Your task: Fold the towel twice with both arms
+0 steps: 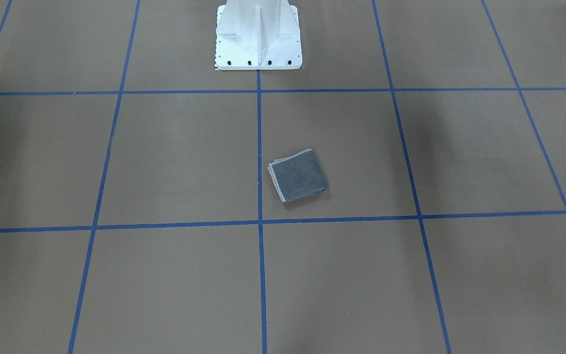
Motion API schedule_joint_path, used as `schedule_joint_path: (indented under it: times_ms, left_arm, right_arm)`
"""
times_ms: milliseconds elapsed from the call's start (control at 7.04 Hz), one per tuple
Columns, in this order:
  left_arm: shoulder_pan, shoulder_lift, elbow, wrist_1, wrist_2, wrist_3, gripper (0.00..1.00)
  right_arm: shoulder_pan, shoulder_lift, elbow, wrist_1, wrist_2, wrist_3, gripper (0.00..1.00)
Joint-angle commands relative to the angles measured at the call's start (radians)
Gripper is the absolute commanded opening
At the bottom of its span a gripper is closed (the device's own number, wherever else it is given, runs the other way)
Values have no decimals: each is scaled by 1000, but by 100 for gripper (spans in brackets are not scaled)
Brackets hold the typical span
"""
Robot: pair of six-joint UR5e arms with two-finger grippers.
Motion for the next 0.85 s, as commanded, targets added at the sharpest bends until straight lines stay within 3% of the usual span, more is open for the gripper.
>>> schedule_joint_path:
  times_ms: [0, 284, 426, 710]
  left_arm:
    - [-3, 109, -18, -72, 3, 4, 100]
    - [-16, 112, -15, -92, 2, 6, 100]
    - [-21, 118, -32, -71, -3, 6, 100]
    - [-27, 166, -238, 206, -1, 7, 100]
  right_arm:
    - [14, -64, 7, 82, -152, -5, 100]
    - [14, -67, -10, 82, -108, 15, 100]
    - [18, -76, -1, 82, -65, 117, 100]
    - [29, -82, -1, 84, -52, 144, 100]
